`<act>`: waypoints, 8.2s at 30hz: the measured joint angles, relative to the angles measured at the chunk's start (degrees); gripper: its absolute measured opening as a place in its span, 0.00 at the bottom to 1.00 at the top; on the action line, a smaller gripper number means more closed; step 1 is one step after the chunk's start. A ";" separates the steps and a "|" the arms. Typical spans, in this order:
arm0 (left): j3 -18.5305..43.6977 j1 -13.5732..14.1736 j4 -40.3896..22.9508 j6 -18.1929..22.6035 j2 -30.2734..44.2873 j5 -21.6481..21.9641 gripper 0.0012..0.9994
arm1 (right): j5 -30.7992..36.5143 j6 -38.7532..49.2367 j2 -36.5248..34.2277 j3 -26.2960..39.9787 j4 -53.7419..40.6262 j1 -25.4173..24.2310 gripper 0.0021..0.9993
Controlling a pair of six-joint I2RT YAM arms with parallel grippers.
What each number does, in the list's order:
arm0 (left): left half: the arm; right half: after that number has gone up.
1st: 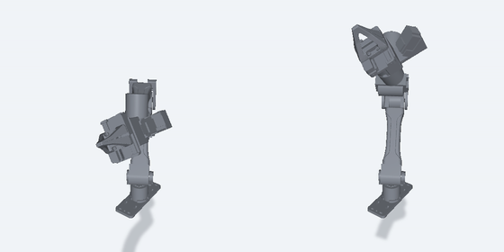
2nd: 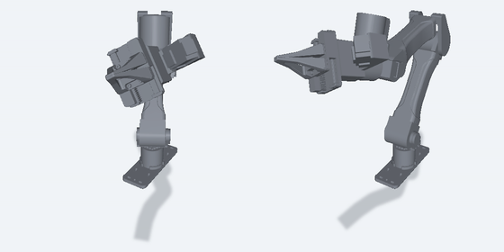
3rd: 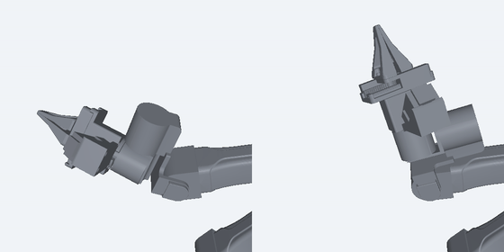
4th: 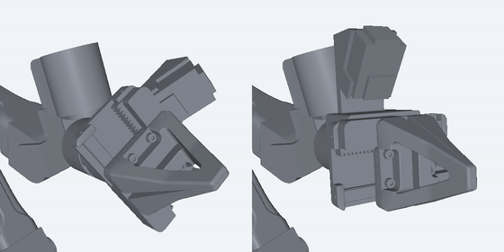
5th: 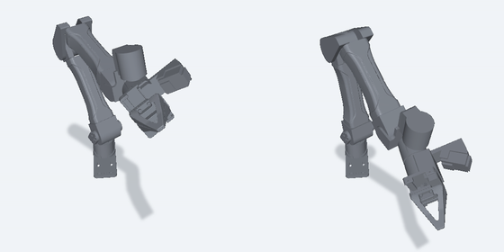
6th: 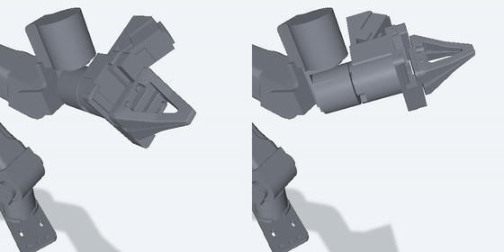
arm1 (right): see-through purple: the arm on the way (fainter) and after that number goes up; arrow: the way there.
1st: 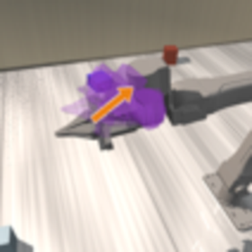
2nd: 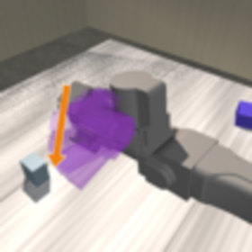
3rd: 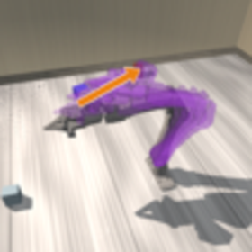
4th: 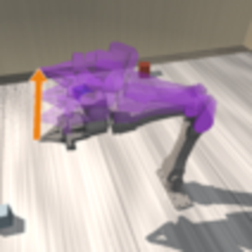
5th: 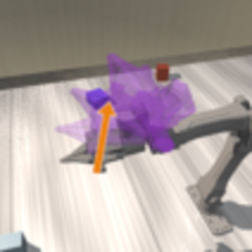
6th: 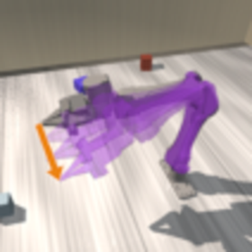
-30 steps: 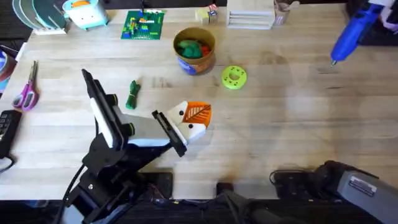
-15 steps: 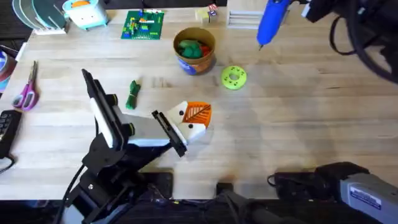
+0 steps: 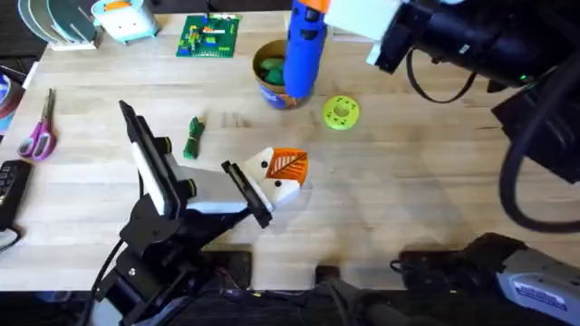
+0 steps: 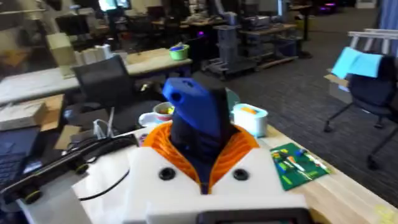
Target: Pick up the gripper from the table and insert it into the empty holder that is missing its gripper. Then pick up a screw, insert it into the mounting hole, and use the screwdriver to tighten it. Finally, clean up the table by picking up the vegetable and placing it into the bucket.
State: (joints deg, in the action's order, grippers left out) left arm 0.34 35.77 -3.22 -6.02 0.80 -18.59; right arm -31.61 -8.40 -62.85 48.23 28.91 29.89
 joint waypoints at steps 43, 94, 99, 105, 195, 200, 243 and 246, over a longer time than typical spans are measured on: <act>0.00 0.00 0.00 0.00 0.00 0.00 0.01 | -12.81 2.90 -4.72 -0.07 5.14 11.49 0.02; 0.00 0.00 0.00 0.00 0.04 0.20 0.01 | -13.18 0.91 -6.43 -0.50 11.07 12.03 0.02; 0.00 0.00 0.00 0.00 0.04 0.22 0.01 | -13.44 -2.17 -5.84 -0.50 21.04 9.19 0.02; 0.00 0.00 0.00 0.00 0.04 0.22 0.01 | -12.71 1.75 -5.79 -0.50 11.96 1.55 0.02; 45.10 -0.06 -50.89 -2.59 21.52 33.43 0.99 | 42.26 14.57 -3.67 0.35 -36.79 -9.16 0.99; 57.82 -1.80 -63.05 -5.34 35.94 38.06 0.99 | 42.25 14.55 -3.67 0.35 -36.81 -8.38 0.99; 62.70 -43.98 -52.93 5.61 98.28 22.60 0.85 | 42.27 14.55 -3.65 0.35 -38.54 -8.31 0.99; 62.73 -44.98 -52.46 6.00 98.55 20.28 0.47 | 42.27 14.56 -3.67 0.35 -38.52 -8.31 0.99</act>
State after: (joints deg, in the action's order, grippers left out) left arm 63.07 -9.21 -55.68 -0.03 99.34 1.69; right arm 10.66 6.17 -66.52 48.58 -9.61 21.58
